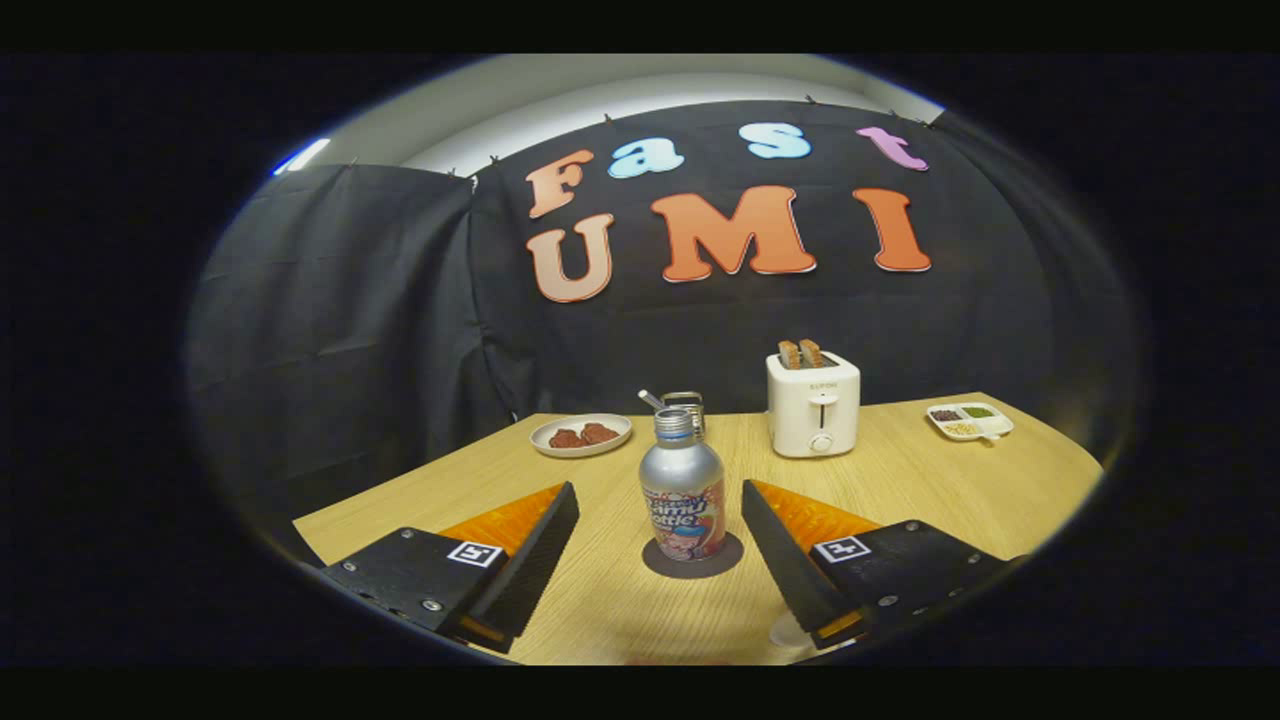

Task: Take the bottle from table, then pour the juice into the cup, finally place the bottle on the coaster

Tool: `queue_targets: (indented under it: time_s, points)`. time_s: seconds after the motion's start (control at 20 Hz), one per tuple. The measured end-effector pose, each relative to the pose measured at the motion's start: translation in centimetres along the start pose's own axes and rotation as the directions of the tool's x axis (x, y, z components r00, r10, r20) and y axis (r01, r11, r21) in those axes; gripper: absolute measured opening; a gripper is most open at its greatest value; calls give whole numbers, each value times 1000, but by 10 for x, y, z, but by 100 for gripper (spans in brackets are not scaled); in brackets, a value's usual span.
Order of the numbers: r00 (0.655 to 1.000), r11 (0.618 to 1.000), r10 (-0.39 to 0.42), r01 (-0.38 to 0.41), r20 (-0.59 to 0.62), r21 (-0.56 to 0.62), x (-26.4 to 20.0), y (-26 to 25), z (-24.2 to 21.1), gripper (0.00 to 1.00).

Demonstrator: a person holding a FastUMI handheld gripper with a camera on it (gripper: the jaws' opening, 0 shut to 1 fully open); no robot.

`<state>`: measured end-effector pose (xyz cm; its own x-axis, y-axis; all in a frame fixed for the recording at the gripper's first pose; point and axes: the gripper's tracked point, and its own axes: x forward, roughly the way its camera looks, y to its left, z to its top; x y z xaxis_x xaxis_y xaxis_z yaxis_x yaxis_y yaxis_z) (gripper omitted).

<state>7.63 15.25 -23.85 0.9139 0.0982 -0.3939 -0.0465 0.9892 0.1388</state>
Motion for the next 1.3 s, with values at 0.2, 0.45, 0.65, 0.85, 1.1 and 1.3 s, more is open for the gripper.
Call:
queue_targets:
  time_s: [0.2,0.45,0.65,0.85,1.1,1.3]
  points:
    - [992,999,-24,30,127,-44,-43,-21,49,97]
    - [967,992,-61,87,246,-96,-87,-51,96,97]
    - [945,989,-77,113,317,-95,-114,-76,128,97]
    - [923,988,-94,132,373,-77,-146,-96,155,97]
    - [895,982,-131,177,426,-70,-174,-121,170,97]
    - [886,982,-138,182,443,-58,-185,-133,175,97]
